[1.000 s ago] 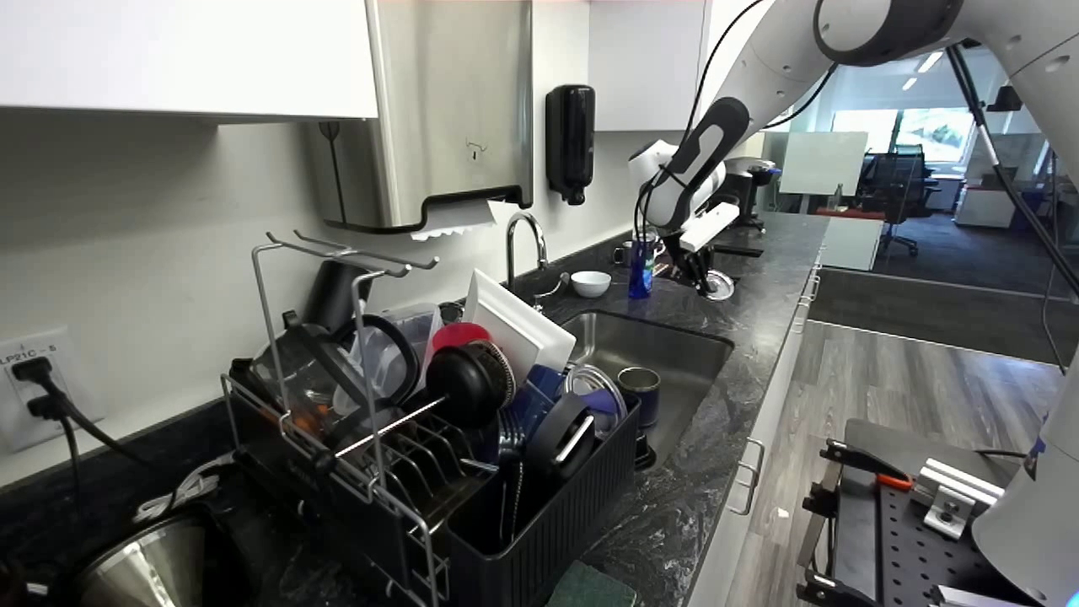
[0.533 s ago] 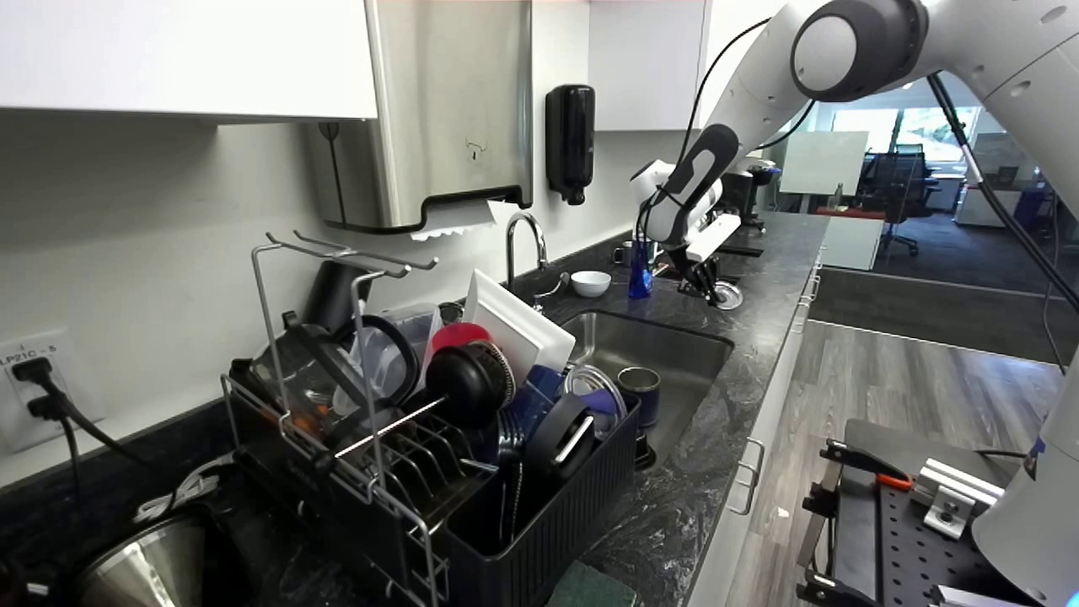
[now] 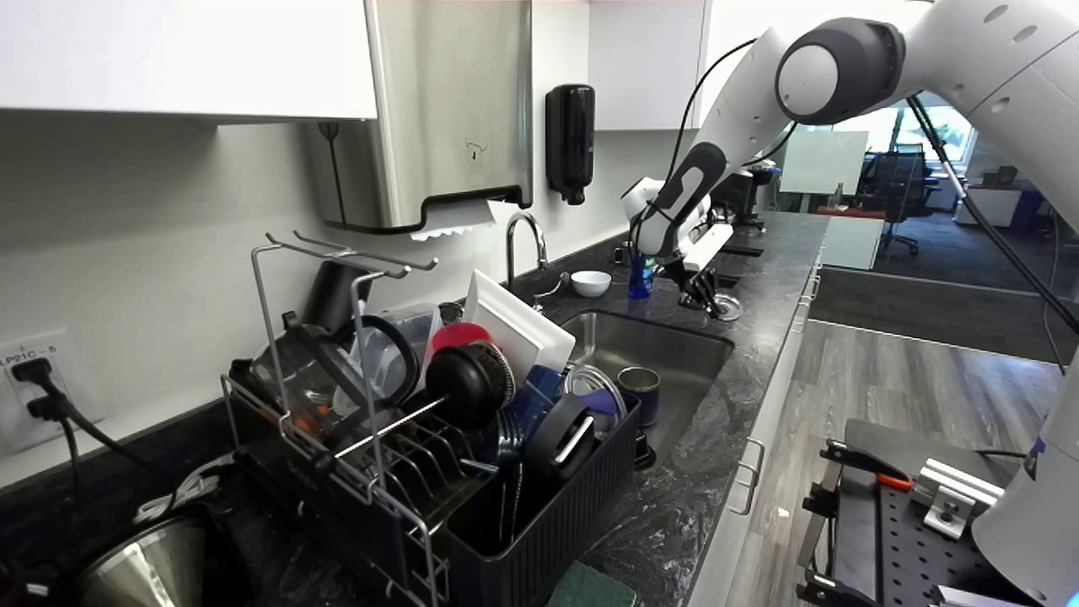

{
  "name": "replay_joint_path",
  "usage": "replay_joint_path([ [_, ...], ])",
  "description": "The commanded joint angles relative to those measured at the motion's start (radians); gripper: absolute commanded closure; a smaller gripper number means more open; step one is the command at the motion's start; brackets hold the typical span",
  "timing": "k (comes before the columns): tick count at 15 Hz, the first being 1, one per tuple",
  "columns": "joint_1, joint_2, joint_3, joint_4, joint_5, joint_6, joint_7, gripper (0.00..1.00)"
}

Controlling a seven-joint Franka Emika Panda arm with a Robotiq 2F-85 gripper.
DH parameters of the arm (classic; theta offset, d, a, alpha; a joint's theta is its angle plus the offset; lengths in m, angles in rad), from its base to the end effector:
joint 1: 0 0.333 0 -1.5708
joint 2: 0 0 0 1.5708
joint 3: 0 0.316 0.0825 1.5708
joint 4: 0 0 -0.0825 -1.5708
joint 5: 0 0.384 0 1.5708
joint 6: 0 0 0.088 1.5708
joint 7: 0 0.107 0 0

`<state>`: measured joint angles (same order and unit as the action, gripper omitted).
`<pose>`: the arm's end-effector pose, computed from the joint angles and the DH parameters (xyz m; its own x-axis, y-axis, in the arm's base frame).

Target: Remove the lid from the flusk.

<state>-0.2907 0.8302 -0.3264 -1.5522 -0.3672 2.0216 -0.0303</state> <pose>0.5482 -0.3826 0.1630 0.8442 -0.3686 -0.3893 -0.1710 -0.8733 0.4561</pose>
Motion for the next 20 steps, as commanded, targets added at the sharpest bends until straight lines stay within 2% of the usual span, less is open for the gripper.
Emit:
replay_joint_path([
  [1, -0.019, 0.033, 0.024, 0.055, 0.013, -0.066, -0.051, 0.98],
  [20, -0.023, 0.092, 0.041, 0.086, 0.014, -0.125, -0.101, 0.98],
])
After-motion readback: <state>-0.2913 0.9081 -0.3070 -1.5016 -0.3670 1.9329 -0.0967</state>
